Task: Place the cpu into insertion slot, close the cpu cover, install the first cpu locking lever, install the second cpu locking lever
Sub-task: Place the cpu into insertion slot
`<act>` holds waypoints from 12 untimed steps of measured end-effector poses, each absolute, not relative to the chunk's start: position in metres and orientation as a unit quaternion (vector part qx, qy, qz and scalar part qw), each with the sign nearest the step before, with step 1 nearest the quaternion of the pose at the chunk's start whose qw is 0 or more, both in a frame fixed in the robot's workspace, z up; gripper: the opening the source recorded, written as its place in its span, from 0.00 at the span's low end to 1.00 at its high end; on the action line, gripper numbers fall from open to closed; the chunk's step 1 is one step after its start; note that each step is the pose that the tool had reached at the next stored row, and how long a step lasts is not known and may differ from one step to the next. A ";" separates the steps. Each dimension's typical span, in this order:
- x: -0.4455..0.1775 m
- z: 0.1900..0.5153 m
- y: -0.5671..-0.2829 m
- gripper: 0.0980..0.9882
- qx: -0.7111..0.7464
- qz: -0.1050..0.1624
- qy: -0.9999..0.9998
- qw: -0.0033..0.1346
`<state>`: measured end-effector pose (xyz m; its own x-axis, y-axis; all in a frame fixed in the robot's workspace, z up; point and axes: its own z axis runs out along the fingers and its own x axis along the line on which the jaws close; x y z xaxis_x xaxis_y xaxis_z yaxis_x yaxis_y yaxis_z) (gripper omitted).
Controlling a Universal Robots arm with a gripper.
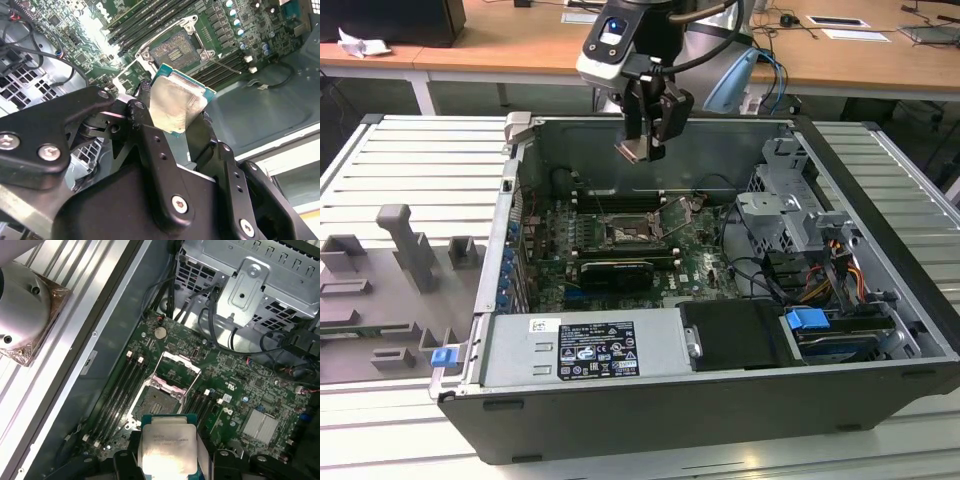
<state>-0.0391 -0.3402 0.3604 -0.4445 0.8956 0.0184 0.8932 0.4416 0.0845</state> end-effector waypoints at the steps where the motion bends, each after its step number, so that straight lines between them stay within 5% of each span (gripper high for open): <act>1: -0.039 0.360 -0.340 0.48 0.529 0.041 0.847 0.015; 12: -0.039 0.359 -0.340 0.48 0.577 0.040 0.816 0.017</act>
